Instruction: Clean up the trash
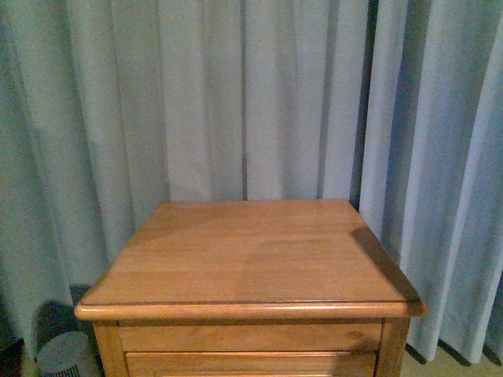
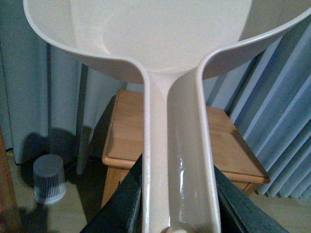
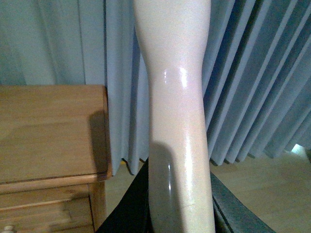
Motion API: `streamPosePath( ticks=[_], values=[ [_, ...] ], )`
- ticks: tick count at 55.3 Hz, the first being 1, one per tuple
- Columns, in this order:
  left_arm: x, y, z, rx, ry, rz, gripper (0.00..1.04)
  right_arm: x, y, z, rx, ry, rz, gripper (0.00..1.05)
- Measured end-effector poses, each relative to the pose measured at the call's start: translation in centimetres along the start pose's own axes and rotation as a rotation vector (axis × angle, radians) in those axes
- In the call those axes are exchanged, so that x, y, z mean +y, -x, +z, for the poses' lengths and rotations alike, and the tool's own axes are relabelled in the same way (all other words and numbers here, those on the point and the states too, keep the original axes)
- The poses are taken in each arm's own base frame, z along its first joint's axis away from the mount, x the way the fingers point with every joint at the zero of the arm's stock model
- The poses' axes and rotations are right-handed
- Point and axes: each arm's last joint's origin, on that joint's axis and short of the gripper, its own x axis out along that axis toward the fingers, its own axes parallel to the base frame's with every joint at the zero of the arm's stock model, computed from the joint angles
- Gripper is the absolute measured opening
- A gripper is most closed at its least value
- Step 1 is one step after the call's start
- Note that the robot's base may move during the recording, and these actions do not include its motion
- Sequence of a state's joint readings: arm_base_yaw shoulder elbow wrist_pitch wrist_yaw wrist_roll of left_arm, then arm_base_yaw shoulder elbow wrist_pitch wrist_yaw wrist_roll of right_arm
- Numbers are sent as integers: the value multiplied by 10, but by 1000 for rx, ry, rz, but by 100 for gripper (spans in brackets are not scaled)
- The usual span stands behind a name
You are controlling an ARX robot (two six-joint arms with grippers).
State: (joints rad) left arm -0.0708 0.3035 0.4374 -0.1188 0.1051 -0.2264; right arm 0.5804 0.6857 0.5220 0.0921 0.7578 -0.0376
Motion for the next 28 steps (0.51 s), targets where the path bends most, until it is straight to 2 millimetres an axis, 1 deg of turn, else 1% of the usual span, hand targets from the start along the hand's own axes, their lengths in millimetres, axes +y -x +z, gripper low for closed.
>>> streamPosePath(
  ticks=[10,17,28],
  values=[
    [0,0,0,0,0,0,27,1,5,-6,-11,4,-45,19],
    [0,0,0,0,0,0,27,5,8,-12,-11,24,-42,19],
    [0,0,0,0,0,0,27,6,9,-14,4,37,-58,19]
  ],
)
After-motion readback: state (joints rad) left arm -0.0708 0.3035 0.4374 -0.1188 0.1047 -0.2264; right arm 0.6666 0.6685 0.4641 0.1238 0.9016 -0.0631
